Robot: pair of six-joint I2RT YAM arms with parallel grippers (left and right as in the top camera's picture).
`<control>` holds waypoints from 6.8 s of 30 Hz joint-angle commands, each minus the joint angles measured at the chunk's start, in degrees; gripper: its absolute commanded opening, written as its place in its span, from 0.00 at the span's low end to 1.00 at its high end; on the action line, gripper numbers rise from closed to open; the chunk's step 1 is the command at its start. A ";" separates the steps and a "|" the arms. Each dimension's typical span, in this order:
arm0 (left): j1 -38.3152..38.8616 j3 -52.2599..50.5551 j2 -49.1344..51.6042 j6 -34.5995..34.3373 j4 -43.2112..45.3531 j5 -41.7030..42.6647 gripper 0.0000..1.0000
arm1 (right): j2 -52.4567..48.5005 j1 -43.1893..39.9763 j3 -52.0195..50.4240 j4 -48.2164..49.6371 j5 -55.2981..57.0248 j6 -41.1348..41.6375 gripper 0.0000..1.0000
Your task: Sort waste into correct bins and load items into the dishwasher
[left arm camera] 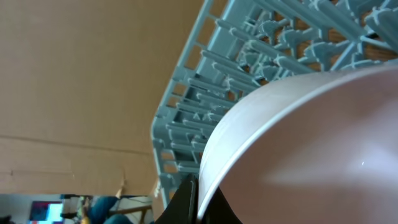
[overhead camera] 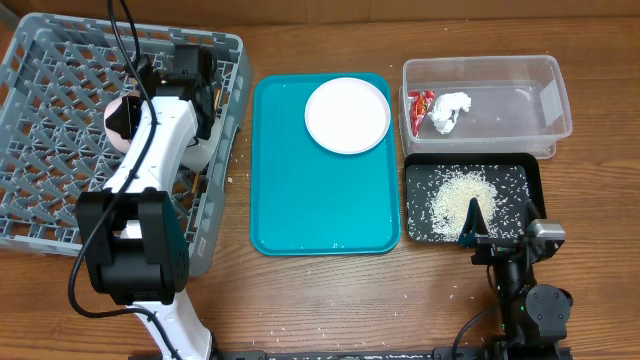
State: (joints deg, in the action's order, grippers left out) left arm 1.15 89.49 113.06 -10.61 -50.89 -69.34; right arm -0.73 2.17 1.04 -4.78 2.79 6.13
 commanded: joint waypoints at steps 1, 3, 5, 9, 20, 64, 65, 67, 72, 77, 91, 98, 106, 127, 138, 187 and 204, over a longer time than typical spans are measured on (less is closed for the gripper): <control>0.46 0.24 1.05 4.09 2.45 -8.74 0.04 | 0.44 -0.26 -0.57 0.22 -0.11 -0.20 1.00; 0.37 0.24 1.05 7.48 4.79 -7.32 0.04 | 0.44 -0.26 -0.57 0.22 -0.09 -0.20 1.00; 0.48 0.24 1.05 7.63 4.50 -2.32 0.04 | 0.44 -0.26 -0.57 0.22 -0.09 -0.20 1.00; 0.48 -0.02 1.05 7.41 4.42 -1.44 0.04 | 0.44 -0.26 -0.57 0.22 -0.09 -0.20 1.00; 6.64 -0.87 1.05 11.45 2.36 -5.27 0.15 | 0.44 -0.26 -0.57 0.20 -0.11 -0.20 1.00; 24.65 12.83 16.24 -16.15 -0.76 65.94 0.04 | 0.44 -0.26 -0.57 0.22 -0.09 -0.20 1.00; 24.48 13.16 15.56 -15.65 -1.84 65.68 0.04 | 0.44 -0.26 -0.57 0.22 -0.09 -0.20 1.00; 24.04 13.64 13.46 -15.50 -3.72 64.87 0.04 | 0.44 -0.26 -0.57 0.22 -0.09 -0.20 1.00; 22.53 13.81 3.91 -14.80 -6.34 57.83 0.04 | 0.44 -0.28 -0.57 0.22 -0.09 -0.20 1.00; 22.16 13.81 -9.75 -6.32 -8.98 39.30 0.04 | 0.44 -0.26 -0.57 0.20 -0.09 -0.20 1.00; 12.48 13.79 -19.26 18.99 -9.77 8.92 0.04 | 0.44 -0.28 -0.57 0.22 -0.09 -0.20 1.00; 1.29 13.79 -19.04 20.22 -7.39 10.56 0.04 | 0.44 -0.26 -0.57 0.22 -0.09 -0.20 1.00; -9.07 13.79 -17.49 31.34 -0.13 21.03 0.04 | 0.44 -0.26 -0.57 0.22 -0.09 -0.20 1.00; -11.82 13.79 -2.60 33.79 4.92 15.34 0.04 | 0.44 -0.26 -0.57 0.20 -0.09 -0.20 1.00; -11.89 13.79 -2.69 34.40 8.09 14.88 0.04 | 0.44 -0.26 -0.57 0.22 -0.09 -0.20 1.00; 26.58 7.17 -48.26 11.82 -13.90 60.28 1.00 | 0.44 -0.26 -0.57 0.20 -0.09 -0.20 1.00; 11.82 -62.75 -105.74 6.27 28.11 73.61 1.00 | 0.44 -0.26 -0.57 0.22 -0.11 -0.20 1.00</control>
State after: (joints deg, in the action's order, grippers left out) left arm 13.37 35.64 13.28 -1.48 -27.77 2.98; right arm -0.75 2.17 1.04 -4.75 2.81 6.15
